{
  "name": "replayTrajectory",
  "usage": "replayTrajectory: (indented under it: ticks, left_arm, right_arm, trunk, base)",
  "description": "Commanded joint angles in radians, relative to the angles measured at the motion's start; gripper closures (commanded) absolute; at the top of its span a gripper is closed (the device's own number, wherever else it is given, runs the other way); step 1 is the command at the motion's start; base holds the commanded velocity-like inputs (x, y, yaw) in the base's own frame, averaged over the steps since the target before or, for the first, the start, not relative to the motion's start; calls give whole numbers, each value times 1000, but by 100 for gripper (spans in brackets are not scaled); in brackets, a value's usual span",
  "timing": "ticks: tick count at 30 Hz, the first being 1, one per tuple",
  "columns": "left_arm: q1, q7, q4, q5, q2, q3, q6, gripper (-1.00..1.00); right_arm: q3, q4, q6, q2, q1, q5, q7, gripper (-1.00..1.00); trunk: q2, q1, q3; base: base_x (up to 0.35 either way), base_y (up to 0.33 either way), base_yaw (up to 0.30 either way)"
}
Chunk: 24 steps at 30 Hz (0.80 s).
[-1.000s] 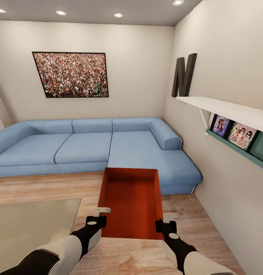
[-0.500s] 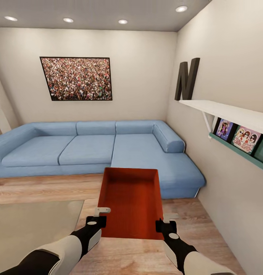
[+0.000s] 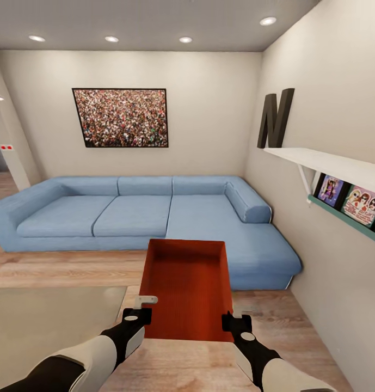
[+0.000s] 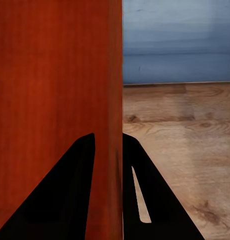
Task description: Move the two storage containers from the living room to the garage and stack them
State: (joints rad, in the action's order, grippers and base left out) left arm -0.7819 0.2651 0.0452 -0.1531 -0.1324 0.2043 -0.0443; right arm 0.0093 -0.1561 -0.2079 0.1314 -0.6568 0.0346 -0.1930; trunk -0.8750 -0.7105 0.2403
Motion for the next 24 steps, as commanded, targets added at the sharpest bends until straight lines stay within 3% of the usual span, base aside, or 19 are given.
replayTrajectory:
  ticks: [1, 24]
  left_arm:
    - [0, 33, -4, -16, 2, -21, -4, 100]
    - [0, 32, -5, -17, 4, -22, -3, 100]
  right_arm:
    - [-31, -20, -21, 1, -1, 16, 0, 100]
    - [-31, -20, -21, 1, -1, 16, 0, 100]
  trunk:
    - [-1, 0, 0]
    - [-1, 0, -37]
  base:
    - [0, 0, 123]
    - [0, 0, 123]
